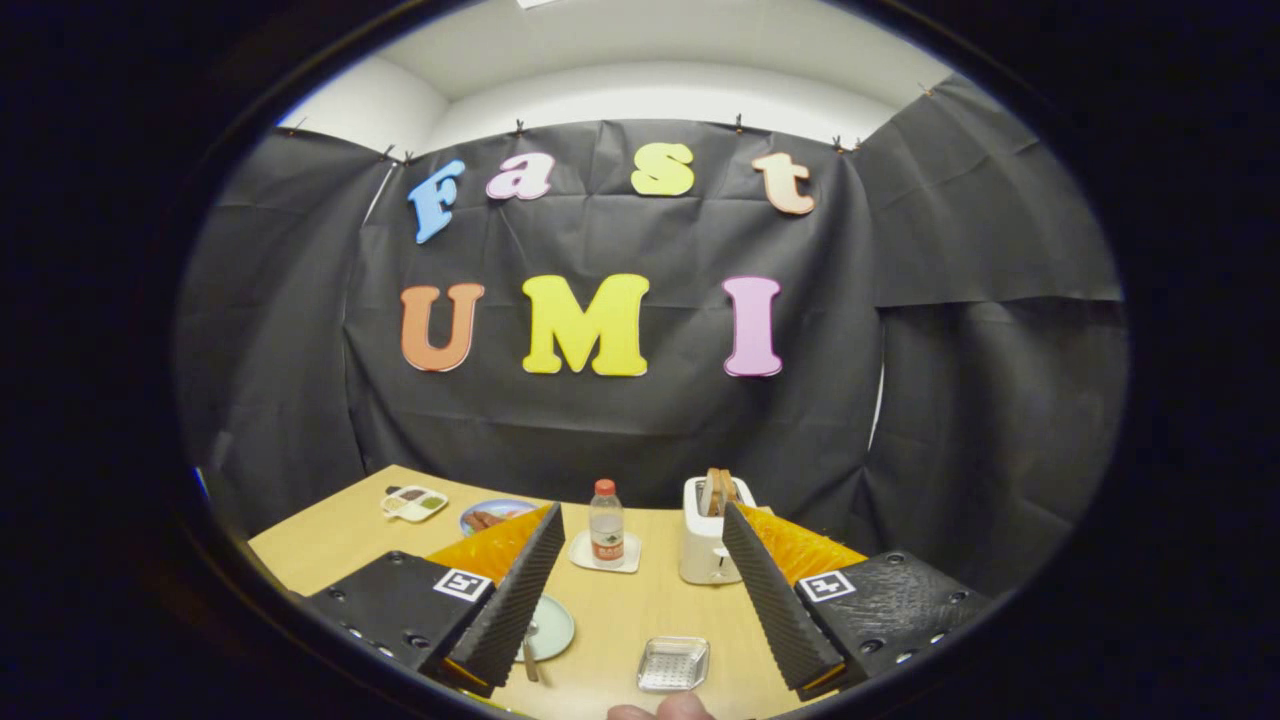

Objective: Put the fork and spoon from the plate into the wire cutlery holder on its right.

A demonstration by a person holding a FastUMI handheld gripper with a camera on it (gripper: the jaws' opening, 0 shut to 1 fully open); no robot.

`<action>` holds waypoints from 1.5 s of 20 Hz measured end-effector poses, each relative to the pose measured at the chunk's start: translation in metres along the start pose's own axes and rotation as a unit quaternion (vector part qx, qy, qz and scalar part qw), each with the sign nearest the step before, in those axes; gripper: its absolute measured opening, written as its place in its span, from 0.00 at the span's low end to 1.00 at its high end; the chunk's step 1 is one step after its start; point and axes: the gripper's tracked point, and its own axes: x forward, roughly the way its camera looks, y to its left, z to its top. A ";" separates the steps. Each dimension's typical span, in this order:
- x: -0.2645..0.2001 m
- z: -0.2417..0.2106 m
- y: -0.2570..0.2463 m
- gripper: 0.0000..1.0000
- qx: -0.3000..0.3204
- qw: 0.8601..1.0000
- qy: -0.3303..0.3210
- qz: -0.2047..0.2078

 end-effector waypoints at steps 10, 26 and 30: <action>0.011 -0.049 0.058 0.96 -0.017 0.995 0.068 0.077; 0.022 -0.264 0.123 0.96 -0.053 0.920 0.361 0.146; 0.028 -0.300 0.129 0.96 -0.074 0.892 0.420 0.150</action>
